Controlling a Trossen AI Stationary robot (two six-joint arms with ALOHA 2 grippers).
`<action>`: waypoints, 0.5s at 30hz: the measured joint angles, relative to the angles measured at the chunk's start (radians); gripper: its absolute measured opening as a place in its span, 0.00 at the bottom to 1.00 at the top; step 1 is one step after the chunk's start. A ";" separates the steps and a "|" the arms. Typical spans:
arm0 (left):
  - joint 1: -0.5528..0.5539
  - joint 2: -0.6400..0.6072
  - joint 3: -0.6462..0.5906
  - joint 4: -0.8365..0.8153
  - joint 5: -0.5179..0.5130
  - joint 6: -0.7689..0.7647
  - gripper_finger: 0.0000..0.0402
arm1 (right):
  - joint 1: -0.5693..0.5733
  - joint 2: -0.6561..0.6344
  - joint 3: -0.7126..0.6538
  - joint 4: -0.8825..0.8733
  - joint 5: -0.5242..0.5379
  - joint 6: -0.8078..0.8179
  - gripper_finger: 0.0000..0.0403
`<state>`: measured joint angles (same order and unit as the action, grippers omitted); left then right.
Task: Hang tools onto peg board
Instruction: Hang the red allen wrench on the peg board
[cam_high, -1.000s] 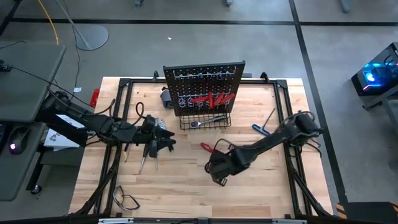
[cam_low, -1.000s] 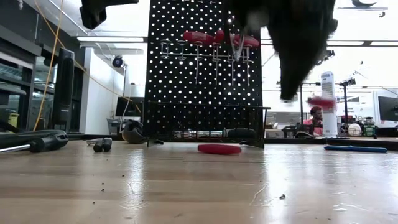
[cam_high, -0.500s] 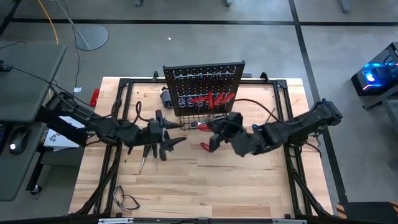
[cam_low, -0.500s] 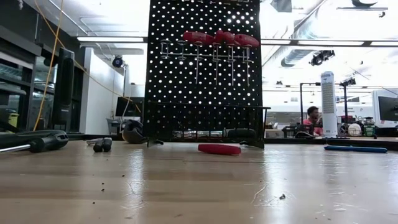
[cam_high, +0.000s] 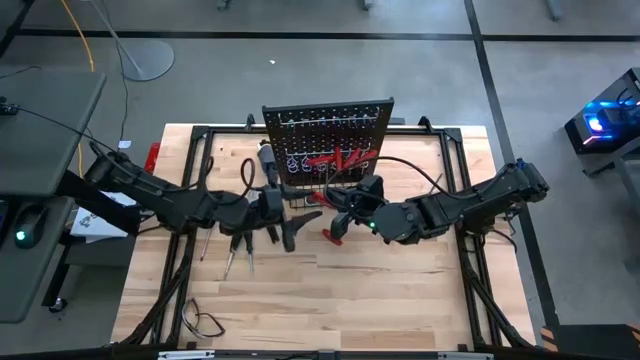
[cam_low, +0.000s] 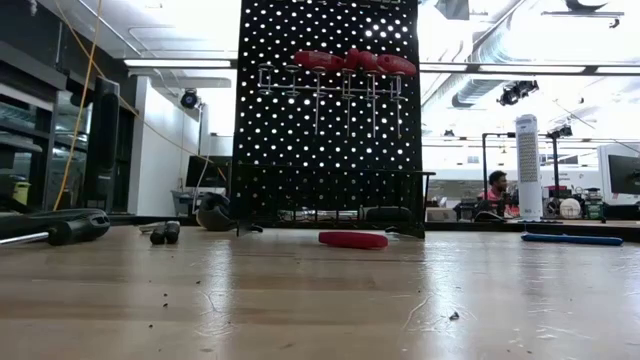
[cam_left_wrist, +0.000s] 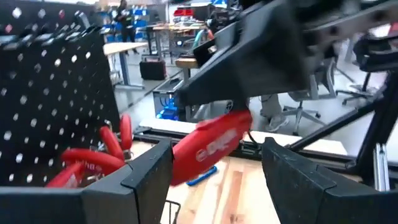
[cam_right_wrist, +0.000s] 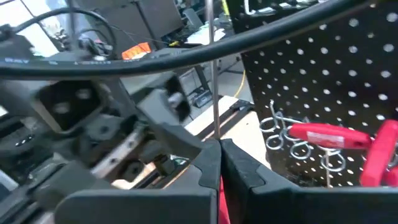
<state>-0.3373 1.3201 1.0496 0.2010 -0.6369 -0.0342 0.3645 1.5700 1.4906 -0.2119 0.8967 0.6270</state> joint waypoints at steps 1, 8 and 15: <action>0.004 0.000 0.000 -0.003 0.000 -0.019 0.56 | 0.002 0.000 0.000 0.010 -0.006 -0.015 0.00; 0.019 -0.026 0.000 -0.001 0.000 -0.040 0.56 | 0.016 0.000 0.000 0.045 -0.012 -0.059 0.00; 0.018 -0.029 0.000 -0.047 0.086 -0.055 0.56 | 0.016 0.000 0.000 0.078 -0.015 -0.104 0.00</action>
<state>-0.3191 1.2915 1.0498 0.1543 -0.5506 -0.0890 0.3805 1.5700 1.4906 -0.1336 0.8819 0.5231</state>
